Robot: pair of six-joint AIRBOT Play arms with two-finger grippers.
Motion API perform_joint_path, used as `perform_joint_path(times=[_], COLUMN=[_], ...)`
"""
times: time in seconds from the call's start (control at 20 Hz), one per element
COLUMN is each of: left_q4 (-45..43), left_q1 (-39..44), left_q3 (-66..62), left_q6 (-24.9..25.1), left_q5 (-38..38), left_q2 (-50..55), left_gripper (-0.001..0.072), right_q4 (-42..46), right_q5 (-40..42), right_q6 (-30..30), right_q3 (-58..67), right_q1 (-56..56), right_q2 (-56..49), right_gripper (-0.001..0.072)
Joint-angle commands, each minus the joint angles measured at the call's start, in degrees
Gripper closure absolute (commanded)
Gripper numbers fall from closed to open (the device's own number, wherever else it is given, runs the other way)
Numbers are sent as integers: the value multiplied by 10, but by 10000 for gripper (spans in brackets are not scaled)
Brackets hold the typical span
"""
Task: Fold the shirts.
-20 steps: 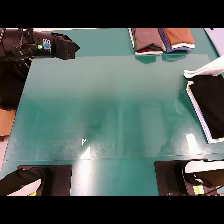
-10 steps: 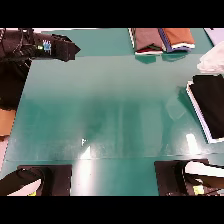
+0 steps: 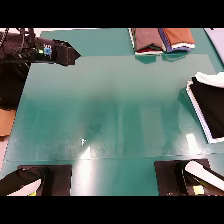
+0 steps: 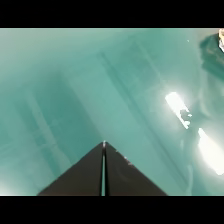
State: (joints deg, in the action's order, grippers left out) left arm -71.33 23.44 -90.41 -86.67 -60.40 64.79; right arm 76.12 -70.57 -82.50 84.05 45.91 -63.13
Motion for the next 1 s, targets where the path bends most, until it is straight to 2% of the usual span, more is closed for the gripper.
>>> perform_joint_path(times=[0.0, 0.25, 0.3, 0.4, 0.45, 0.5, 0.6, 0.75, 0.85, 0.95], left_q4=[0, 0, 0, 0, 0, 0, 0, 0, 0, 0], left_q1=[0, 0, 0, 0, 0, 0, 0, 0, 0, 0], left_q3=[0, 0, 0, 0, 0, 0, 0, 0, 0, 0], left_q6=[2, 16, 16, 16, 16, 16, 16, 16, 16, 16], left_q5=[-7, -16, -20, -27, -27, -27, -27, -26, -26, -27], left_q2=[0, 0, 0, 0, 0, 0, 0, 0, 0, 0], left_gripper=[680, 680, 680, 680, 680, 680, 680, 679, 679, 679], right_q4=[53, 96, 96, 97, 96, 94, 81, -38, -122, -151], right_q5=[-7, -1, -1, 2, 5, 4, 1, 15, 13, 19], right_q6=[0, 1, 6, 12, 12, 12, 12, 12, 12, 12], right_q3=[-146, -272, -286, -299, -295, -279, -229, -145, -110, -97], right_q1=[55, 136, 150, 172, 181, 191, 186, 118, 26, -94], right_q2=[82, 141, 144, 144, 140, 132, 117, 96, 86, 80], right_gripper=[691, 688, 654, 331, 233, 184, 184, 187, 188, 188])
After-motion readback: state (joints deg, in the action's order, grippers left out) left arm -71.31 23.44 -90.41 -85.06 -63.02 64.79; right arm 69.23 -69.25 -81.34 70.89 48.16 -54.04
